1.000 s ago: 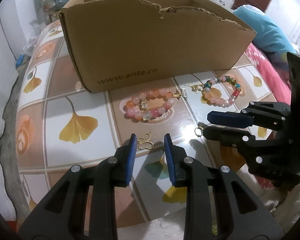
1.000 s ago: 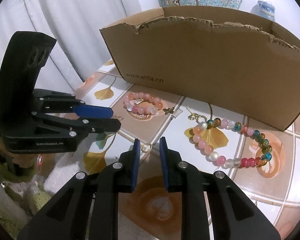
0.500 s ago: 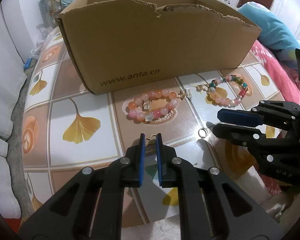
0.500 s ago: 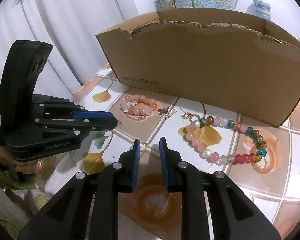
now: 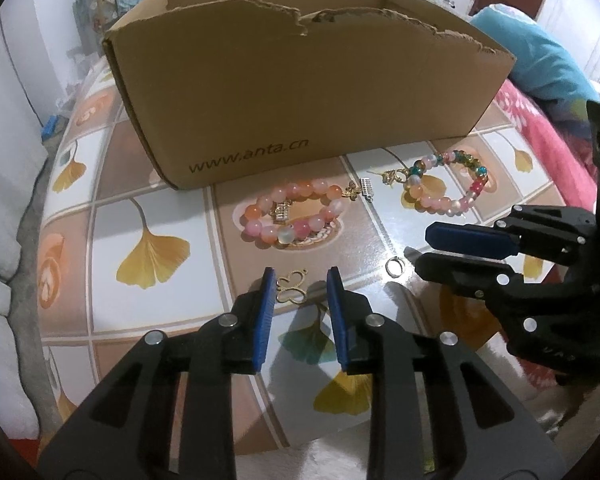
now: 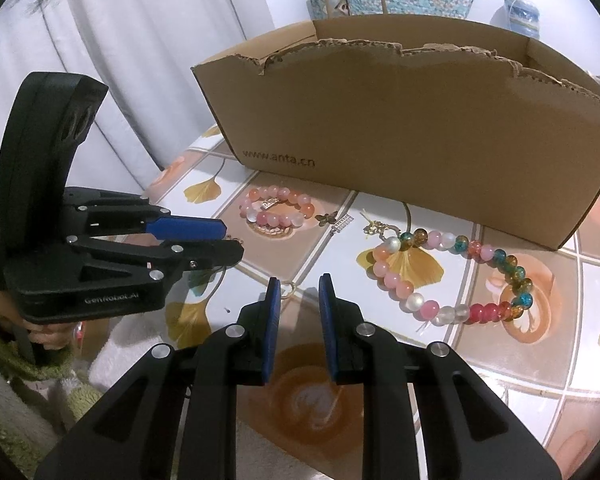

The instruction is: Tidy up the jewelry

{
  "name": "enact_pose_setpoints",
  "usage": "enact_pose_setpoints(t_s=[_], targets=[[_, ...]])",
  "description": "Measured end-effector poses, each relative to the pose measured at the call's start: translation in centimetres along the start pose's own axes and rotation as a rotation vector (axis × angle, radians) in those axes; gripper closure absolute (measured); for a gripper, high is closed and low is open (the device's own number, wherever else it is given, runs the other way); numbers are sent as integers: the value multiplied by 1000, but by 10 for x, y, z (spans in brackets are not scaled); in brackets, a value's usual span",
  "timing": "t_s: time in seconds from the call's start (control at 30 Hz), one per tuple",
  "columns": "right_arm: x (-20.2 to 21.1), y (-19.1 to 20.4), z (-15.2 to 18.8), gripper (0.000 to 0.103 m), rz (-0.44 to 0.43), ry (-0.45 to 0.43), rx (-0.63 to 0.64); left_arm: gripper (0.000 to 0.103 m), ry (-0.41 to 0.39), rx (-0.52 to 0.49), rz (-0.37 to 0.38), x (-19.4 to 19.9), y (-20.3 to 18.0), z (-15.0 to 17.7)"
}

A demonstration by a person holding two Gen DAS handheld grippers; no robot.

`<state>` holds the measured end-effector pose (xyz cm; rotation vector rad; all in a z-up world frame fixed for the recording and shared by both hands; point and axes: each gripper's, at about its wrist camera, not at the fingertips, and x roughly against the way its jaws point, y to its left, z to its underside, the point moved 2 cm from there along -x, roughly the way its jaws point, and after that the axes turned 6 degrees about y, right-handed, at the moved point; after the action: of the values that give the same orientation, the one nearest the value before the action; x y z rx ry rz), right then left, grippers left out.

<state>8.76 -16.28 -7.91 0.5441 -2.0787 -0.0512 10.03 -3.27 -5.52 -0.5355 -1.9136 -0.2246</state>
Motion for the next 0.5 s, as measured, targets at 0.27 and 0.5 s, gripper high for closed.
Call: enact_pose_setpoints(t_s=[0.27, 0.5], targets=[[-1, -1, 1, 83, 4, 2, -3, 88, -11, -59, -73, -2, -11, 2], [-4, 3, 3, 83, 8, 19, 46, 90, -24, -87, -64, -1, -10, 4]])
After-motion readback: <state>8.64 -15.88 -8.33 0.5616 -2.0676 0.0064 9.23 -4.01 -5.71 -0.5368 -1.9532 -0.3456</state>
